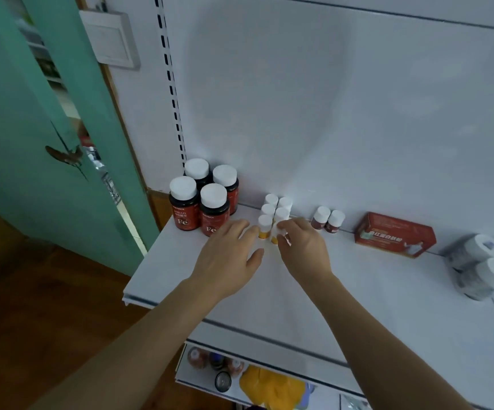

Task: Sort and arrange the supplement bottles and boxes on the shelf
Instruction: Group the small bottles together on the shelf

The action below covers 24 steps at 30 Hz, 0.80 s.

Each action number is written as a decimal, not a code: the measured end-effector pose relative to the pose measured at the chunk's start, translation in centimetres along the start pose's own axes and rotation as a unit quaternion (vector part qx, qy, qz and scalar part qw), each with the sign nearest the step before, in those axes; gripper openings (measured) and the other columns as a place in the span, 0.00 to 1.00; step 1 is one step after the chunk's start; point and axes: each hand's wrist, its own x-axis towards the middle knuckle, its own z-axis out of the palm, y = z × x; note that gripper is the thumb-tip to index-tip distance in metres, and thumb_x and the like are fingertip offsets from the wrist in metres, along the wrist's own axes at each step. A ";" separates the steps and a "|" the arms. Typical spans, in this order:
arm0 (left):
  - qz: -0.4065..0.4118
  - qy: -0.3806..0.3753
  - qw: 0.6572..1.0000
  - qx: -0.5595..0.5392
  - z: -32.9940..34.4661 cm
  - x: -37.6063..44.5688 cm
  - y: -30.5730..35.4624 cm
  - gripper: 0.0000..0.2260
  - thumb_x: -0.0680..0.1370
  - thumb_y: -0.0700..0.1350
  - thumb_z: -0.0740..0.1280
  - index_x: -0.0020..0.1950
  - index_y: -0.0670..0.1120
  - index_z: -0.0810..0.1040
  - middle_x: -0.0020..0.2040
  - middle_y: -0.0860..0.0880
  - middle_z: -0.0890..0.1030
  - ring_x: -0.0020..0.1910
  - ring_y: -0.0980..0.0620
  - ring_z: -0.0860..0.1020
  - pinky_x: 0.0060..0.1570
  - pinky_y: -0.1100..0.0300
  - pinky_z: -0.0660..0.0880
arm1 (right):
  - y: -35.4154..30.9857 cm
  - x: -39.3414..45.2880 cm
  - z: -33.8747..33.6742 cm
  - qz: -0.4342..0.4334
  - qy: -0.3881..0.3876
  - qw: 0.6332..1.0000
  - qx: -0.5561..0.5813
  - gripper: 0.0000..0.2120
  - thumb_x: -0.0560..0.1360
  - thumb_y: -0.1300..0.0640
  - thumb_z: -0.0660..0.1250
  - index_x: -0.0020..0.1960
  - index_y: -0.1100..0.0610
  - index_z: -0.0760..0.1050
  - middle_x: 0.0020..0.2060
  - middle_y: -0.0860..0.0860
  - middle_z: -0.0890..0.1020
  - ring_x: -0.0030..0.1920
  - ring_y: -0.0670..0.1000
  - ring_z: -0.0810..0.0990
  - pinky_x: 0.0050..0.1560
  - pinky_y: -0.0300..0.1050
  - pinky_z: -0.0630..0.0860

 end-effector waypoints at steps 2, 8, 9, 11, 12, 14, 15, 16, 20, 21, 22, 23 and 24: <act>0.008 0.001 1.000 -0.011 -0.1 0.0 -0.4 0.19 0.79 0.52 0.64 0.67 0.45 0.74 0.62 0.47 0.75 0.61 0.46 0.73 0.56 0.54 0.73 | -0.2 0.1 0.2 0.013 0.004 1.000 -0.011 0.10 0.67 0.70 0.73 0.47 0.61 0.80 0.42 0.57 0.81 0.34 0.59 0.79 0.31 0.46 0.74; 0.025 0.000 0.999 -0.028 -0.1 0.0 -1.0 0.19 0.79 0.52 0.64 0.67 0.45 0.74 0.62 0.47 0.75 0.61 0.46 0.73 0.55 0.54 0.73 | -0.3 0.2 0.6 0.012 0.012 0.999 -0.031 0.13 0.66 0.72 0.72 0.48 0.61 0.80 0.45 0.58 0.81 0.37 0.61 0.81 0.31 0.47 0.76; 0.028 0.000 0.999 -0.029 -0.1 0.0 -1.1 0.19 0.79 0.52 0.64 0.66 0.45 0.74 0.62 0.47 0.75 0.61 0.46 0.73 0.55 0.54 0.73 | -0.3 0.2 0.7 0.013 0.014 0.999 -0.031 0.13 0.66 0.72 0.73 0.48 0.61 0.80 0.45 0.58 0.81 0.37 0.61 0.81 0.31 0.48 0.76; 0.030 0.000 0.999 -0.034 -0.1 0.1 -1.2 0.18 0.79 0.52 0.64 0.66 0.45 0.74 0.61 0.47 0.75 0.60 0.46 0.73 0.54 0.54 0.74 | -0.3 0.2 0.8 0.016 0.018 0.999 -0.029 0.13 0.66 0.71 0.72 0.49 0.61 0.80 0.45 0.58 0.81 0.37 0.61 0.80 0.31 0.49 0.77; 0.031 0.000 0.999 -0.037 -0.1 0.2 -1.2 0.18 0.79 0.52 0.64 0.66 0.45 0.74 0.61 0.48 0.76 0.60 0.46 0.73 0.54 0.54 0.74 | -0.3 0.2 0.9 0.018 0.018 0.999 -0.027 0.14 0.66 0.71 0.72 0.50 0.61 0.80 0.46 0.58 0.81 0.37 0.61 0.80 0.31 0.50 0.77; 0.035 0.000 0.998 -0.044 -0.1 0.4 -1.2 0.18 0.79 0.51 0.65 0.65 0.45 0.74 0.60 0.48 0.76 0.59 0.46 0.73 0.54 0.54 0.74 | -0.2 0.0 1.0 0.021 0.009 0.999 -0.027 0.15 0.67 0.70 0.72 0.52 0.60 0.79 0.48 0.57 0.81 0.38 0.60 0.80 0.31 0.52 0.78; 0.038 0.000 0.998 -0.047 -0.2 0.5 -1.1 0.18 0.78 0.51 0.65 0.65 0.45 0.74 0.60 0.48 0.76 0.59 0.46 0.73 0.54 0.53 0.75 | -0.2 -0.1 0.9 0.021 0.004 0.999 -0.032 0.16 0.68 0.69 0.72 0.54 0.60 0.79 0.50 0.57 0.81 0.39 0.60 0.81 0.32 0.52 0.78; 0.042 0.001 0.998 -0.049 -0.2 0.6 -1.1 0.17 0.78 0.51 0.65 0.65 0.44 0.75 0.60 0.48 0.76 0.59 0.46 0.74 0.54 0.53 0.75 | -0.1 -0.3 0.7 0.021 0.001 0.999 -0.039 0.17 0.69 0.67 0.73 0.57 0.59 0.78 0.51 0.57 0.81 0.41 0.60 0.81 0.32 0.52 0.78; 0.053 0.029 0.997 -0.053 -0.3 1.4 -0.6 0.14 0.78 0.49 0.65 0.60 0.44 0.76 0.55 0.47 0.77 0.55 0.44 0.75 0.51 0.52 0.76 | -0.1 -1.1 -0.9 0.026 0.001 0.997 -0.079 0.17 0.73 0.61 0.71 0.61 0.58 0.76 0.55 0.55 0.80 0.48 0.59 0.81 0.37 0.52 0.79; 0.056 0.035 0.996 -0.054 -0.1 1.7 -0.2 0.14 0.77 0.48 0.65 0.60 0.43 0.76 0.55 0.46 0.77 0.54 0.44 0.75 0.51 0.51 0.76 | 0.0 -1.5 -1.6 0.027 0.002 0.995 -0.096 0.17 0.74 0.60 0.71 0.61 0.58 0.76 0.56 0.55 0.80 0.50 0.59 0.80 0.39 0.53 0.80; 0.060 0.041 0.996 -0.052 0.0 2.0 0.2 0.14 0.77 0.48 0.66 0.59 0.43 0.77 0.54 0.46 0.78 0.53 0.44 0.75 0.51 0.50 0.76 | 0.1 -1.9 -2.2 0.028 0.005 0.993 -0.117 0.16 0.74 0.59 0.71 0.62 0.59 0.77 0.57 0.56 0.79 0.52 0.60 0.80 0.42 0.54 0.80; 0.065 0.043 0.996 -0.049 0.2 2.3 0.7 0.14 0.77 0.47 0.66 0.60 0.43 0.77 0.55 0.45 0.78 0.54 0.43 0.76 0.52 0.49 0.75 | 0.2 -2.4 -2.9 0.029 0.008 0.990 -0.140 0.16 0.75 0.58 0.70 0.62 0.59 0.77 0.58 0.57 0.79 0.55 0.60 0.79 0.47 0.55 0.80; 0.071 0.044 0.995 -0.044 0.4 2.6 1.4 0.15 0.77 0.47 0.66 0.61 0.42 0.77 0.55 0.45 0.78 0.54 0.43 0.75 0.53 0.49 0.74 | 0.4 -2.9 -3.7 0.033 0.009 0.986 -0.163 0.17 0.76 0.56 0.69 0.63 0.60 0.77 0.60 0.58 0.79 0.59 0.61 0.77 0.53 0.56 0.79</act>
